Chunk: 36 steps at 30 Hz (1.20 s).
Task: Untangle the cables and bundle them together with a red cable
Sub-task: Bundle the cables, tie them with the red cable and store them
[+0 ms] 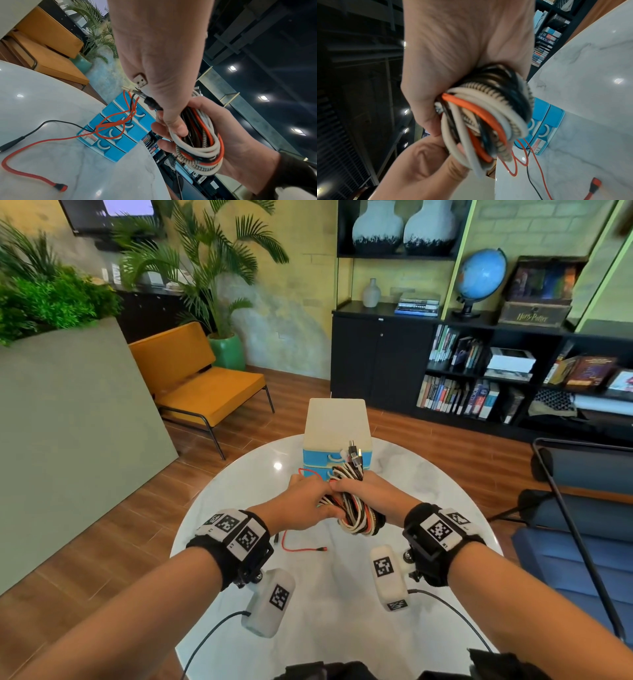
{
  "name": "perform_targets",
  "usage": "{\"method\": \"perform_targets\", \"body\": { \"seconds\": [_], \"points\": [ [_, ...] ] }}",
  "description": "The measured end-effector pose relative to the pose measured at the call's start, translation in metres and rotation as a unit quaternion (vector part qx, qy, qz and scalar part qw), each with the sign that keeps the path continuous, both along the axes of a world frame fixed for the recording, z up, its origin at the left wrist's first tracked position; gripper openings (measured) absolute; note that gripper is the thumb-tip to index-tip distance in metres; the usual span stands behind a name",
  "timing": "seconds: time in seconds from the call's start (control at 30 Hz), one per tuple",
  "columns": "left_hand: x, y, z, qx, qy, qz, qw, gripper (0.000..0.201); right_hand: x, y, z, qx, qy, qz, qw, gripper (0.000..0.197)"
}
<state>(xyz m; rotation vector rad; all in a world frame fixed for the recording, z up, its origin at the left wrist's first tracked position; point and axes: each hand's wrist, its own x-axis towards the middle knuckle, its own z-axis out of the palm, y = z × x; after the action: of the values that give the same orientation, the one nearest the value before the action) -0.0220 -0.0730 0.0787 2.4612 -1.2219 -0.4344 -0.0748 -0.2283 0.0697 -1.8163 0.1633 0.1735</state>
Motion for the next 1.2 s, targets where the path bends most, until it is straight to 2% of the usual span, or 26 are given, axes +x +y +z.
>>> {"method": "perform_targets", "body": {
  "seconds": [0.1,0.3,0.43,0.5,0.57,0.67,0.73,0.9,1.0,1.13,1.2],
  "points": [
    [-0.002,0.003,-0.002,-0.018,0.047,0.026,0.998,0.043,0.001,0.005,-0.001,-0.011,0.0,0.016,1.0,0.03],
    [-0.007,0.006,-0.012,-0.063,0.142,0.06,0.986,0.036,0.008,-0.002,-0.013,-0.031,0.078,0.039,0.996,0.058],
    [-0.007,0.008,-0.013,-0.085,0.204,0.096,0.97,0.074,0.01,-0.003,-0.018,-0.059,0.133,0.054,0.988,0.065],
    [-0.008,0.007,-0.012,-0.081,0.221,0.095,0.967,0.079,0.008,0.0,-0.017,-0.057,0.152,0.068,0.984,0.066],
    [-0.01,0.005,-0.01,-0.081,0.229,0.09,0.966,0.086,0.007,0.001,-0.013,-0.049,0.159,0.089,0.982,0.063],
    [-0.014,0.004,-0.011,-0.089,0.22,0.084,0.968,0.118,0.005,0.002,-0.007,-0.067,0.16,0.108,0.979,0.06],
    [-0.015,0.003,-0.013,-0.081,0.206,0.077,0.972,0.129,0.006,0.003,-0.008,-0.091,0.161,0.113,0.976,0.061],
    [-0.008,0.006,-0.016,-0.039,0.163,0.053,0.984,0.132,0.006,0.005,-0.01,-0.117,0.18,0.132,0.968,0.059],
    [-0.005,0.008,-0.013,-0.028,0.154,0.046,0.987,0.127,0.002,0.006,-0.004,-0.099,0.18,0.148,0.968,0.045],
    [0.006,0.014,-0.003,-0.009,0.241,0.016,0.97,0.106,-0.002,0.001,-0.003,-0.101,0.168,0.133,0.971,0.048],
    [0.013,0.019,0.001,-0.001,0.264,0.016,0.964,0.102,-0.004,-0.002,-0.004,-0.072,0.165,0.134,0.975,0.041]
  ]
}}
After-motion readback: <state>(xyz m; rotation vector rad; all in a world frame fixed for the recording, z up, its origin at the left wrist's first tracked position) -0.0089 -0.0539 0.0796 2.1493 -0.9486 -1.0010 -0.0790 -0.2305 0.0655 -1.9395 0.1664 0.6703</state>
